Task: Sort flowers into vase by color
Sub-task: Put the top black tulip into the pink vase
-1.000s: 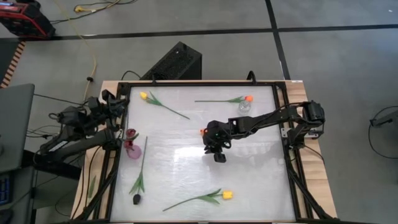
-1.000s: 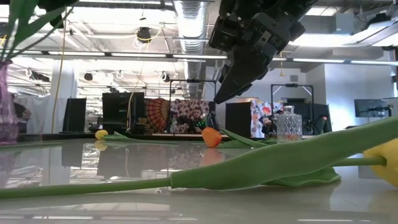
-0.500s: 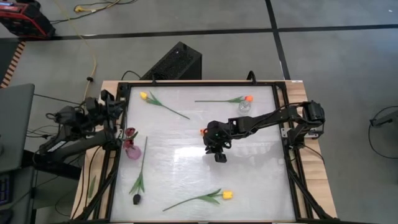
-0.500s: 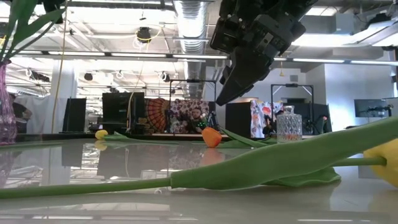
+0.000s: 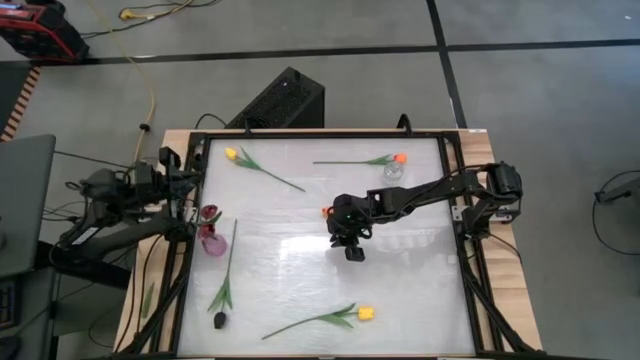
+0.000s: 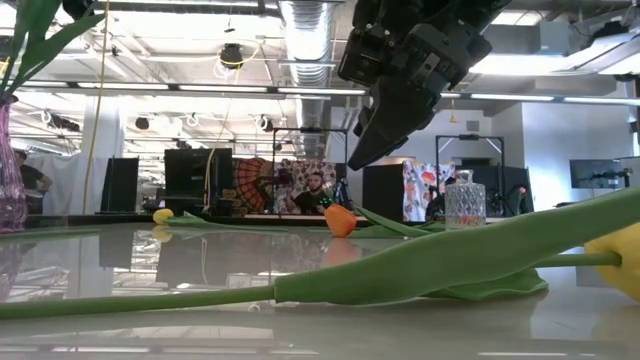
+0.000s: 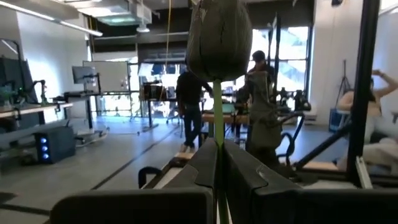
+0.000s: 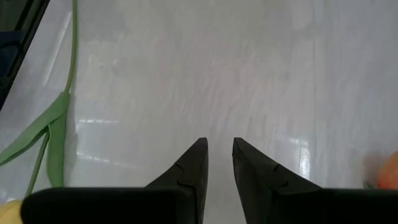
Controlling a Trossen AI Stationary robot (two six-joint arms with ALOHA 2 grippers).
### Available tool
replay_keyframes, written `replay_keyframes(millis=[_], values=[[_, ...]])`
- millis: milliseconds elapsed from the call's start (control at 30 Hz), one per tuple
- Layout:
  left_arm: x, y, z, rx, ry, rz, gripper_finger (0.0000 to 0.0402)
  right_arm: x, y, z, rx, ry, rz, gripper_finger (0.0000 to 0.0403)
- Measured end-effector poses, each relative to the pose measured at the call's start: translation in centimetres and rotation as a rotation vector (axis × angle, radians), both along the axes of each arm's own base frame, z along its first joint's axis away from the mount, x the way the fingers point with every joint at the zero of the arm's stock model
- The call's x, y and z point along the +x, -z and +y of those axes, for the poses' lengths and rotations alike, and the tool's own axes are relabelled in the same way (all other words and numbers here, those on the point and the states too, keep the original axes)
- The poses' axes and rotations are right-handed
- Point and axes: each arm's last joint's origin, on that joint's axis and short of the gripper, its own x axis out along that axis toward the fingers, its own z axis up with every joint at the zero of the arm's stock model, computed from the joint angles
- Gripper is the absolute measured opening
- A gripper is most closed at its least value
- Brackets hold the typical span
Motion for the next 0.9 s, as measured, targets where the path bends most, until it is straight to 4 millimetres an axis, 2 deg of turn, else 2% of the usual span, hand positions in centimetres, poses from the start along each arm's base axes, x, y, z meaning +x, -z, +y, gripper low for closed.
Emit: replay_keyframes(millis=[367, 667, 900], values=[[0.07, 0.03, -0.58, 0.12, 0.176, 0.027, 0.0, -0.2, 0.17, -0.01, -0.001, -0.001, 0.027, 0.01], [0.08, 0.05, -0.57, 0.134, 0.172, 0.029, 0.0001, -0.18, 0.16, -0.27, -0.001, 0.007, 0.026, 0.01], [-0.52, -0.21, -0.69, 0.116, 0.126, 0.078, 0.0043, -0.19, 0.16, -0.22, 0.004, 0.011, 0.028, 0.01]])
